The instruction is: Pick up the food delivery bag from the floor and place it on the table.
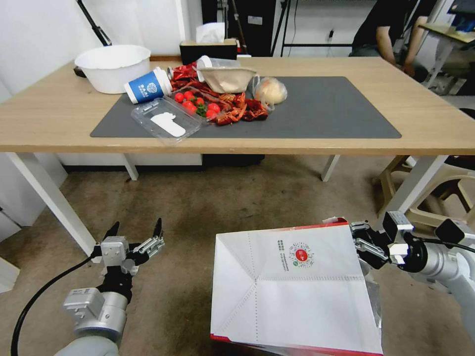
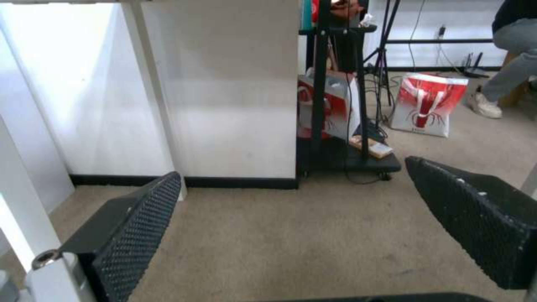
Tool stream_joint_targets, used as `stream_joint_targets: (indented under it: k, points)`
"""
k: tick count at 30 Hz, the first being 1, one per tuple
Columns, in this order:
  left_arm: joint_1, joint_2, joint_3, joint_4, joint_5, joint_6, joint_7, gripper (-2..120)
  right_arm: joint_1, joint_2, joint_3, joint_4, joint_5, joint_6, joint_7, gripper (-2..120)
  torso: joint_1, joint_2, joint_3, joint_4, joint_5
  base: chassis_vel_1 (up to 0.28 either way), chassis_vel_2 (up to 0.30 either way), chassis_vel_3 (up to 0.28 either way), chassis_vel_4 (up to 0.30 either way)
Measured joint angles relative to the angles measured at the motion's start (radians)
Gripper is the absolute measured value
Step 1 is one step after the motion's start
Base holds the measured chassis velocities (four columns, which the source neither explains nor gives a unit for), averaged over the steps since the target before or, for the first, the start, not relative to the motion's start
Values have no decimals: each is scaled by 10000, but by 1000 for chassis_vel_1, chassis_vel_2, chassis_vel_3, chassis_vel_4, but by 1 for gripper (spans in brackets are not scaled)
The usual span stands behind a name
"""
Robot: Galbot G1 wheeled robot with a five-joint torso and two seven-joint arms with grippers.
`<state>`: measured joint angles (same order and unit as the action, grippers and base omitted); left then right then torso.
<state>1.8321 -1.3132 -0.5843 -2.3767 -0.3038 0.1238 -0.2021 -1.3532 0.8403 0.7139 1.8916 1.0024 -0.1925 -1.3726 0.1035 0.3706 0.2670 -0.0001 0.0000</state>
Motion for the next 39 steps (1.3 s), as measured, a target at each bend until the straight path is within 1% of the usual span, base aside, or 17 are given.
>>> stream_joint_targets:
  k: [1, 2, 3, 4, 5, 6, 8, 22, 28, 33, 36, 39]
  points:
    - [3, -1, 6, -2, 5, 0, -20, 100, 4, 0, -3, -2, -7, 1, -9, 0, 31, 98, 68, 0, -1, 0, 0, 0, 0]
    - [3, -1, 6, -2, 5, 0, -20, 100, 4, 0, -3, -2, -7, 1, -9, 0, 31, 98, 68, 0, -1, 0, 0, 0, 0]
    - [7, -1, 8, -3, 17, 0, -25, 100, 0, 0, -3, -2, -9, 2, -27, 0, 68, 210, 144, 0, -1, 0, 0, 0, 0]
    - [7, -1, 10, -4, 21, 0, -24, 100, -5, 0, -3, -2, -9, 2, -32, 0, 79, 246, 167, 0, 0, 0, 0, 0, 0]
    - [9, -9, 28, -4, 33, 0, -17, 100, -40, -12, 16, 19, -9, 2, -53, 0, 125, 382, 255, 0, -1, 0, 0, 0, 0]
    - [9, -9, 28, -4, 33, 0, -17, 100, -40, -12, 16, 19, -9, 2, -53, 0, 125, 382, 255, 0, -1, 0, 0, 0, 0]
    - [13, -25, 40, -3, 56, 0, 5, 100, -61, -40, 33, 37, -9, 2, -86, 0, 188, 557, 369, 0, -1, 0, 0, 0, 0]
    - [52, -30, 33, -4, 113, -4, 61, 100, -49, -58, 25, 53, -11, -1, -109, 0, 373, 1062, 688, 0, -1, 0, 0, 0, 0]
    - [49, -36, 41, -4, 122, -4, 83, 100, -18, -92, 3, 53, -18, -4, -114, 0, 483, 1365, 882, 0, 0, 0, 0, 0, 0]
    - [46, -34, 42, -5, 122, -4, 105, 100, -6, -99, 1, 53, -23, -5, -117, 0, 538, 1502, 965, 0, -1, 0, 0, 0, 0]
    - [50, -37, 46, -6, 130, -6, 123, 100, -11, -76, -3, 52, -50, -5, -118, 0, 617, 1711, 1096, 0, 0, 0, 0, 0, 0]
    - [52, -37, 48, -6, 136, -10, 123, 100, -14, -72, -4, 52, -58, -5, -118, 0, 654, 1810, 1158, 0, 0, 0, 0, 0, 0]
